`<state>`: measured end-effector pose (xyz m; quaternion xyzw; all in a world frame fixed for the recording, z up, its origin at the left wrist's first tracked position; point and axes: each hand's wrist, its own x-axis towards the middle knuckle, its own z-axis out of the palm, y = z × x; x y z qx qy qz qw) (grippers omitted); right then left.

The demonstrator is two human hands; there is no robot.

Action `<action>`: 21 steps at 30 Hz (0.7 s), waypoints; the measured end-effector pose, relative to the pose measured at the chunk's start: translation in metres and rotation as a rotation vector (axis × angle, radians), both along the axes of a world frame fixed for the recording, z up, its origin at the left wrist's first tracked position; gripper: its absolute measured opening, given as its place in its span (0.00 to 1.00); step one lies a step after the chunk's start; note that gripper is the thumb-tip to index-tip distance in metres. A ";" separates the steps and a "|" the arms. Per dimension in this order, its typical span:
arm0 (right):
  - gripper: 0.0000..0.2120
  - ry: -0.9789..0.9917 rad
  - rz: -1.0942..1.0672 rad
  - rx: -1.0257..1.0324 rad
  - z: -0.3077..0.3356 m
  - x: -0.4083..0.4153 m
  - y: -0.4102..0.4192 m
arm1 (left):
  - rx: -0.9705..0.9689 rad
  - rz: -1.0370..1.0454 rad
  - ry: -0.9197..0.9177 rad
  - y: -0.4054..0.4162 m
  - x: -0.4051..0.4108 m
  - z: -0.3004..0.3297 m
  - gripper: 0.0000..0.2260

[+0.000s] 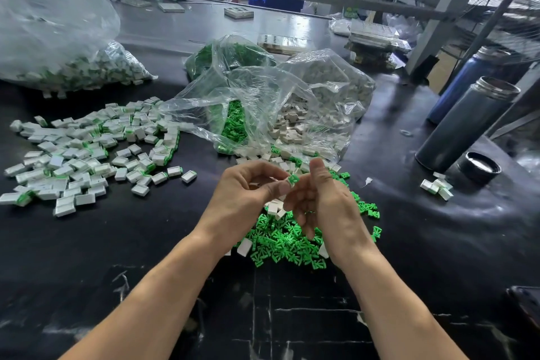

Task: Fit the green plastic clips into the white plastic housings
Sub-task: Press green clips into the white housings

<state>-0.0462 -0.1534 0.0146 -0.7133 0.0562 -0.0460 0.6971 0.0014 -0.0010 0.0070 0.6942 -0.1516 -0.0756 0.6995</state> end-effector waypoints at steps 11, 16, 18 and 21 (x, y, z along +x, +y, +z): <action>0.29 0.031 -0.118 -0.095 -0.010 0.005 0.018 | -0.130 -0.023 0.030 -0.017 -0.010 -0.005 0.05; 0.28 -0.015 -0.235 -0.121 -0.014 0.010 0.021 | -0.203 -0.018 0.043 -0.021 -0.012 -0.006 0.05; 0.25 -0.045 -0.297 -0.182 -0.013 0.011 0.023 | -0.226 -0.014 0.046 -0.023 -0.013 -0.006 0.04; 0.26 -0.089 -0.375 -0.238 -0.010 0.012 0.026 | -0.259 -0.014 0.053 -0.023 -0.013 -0.005 0.04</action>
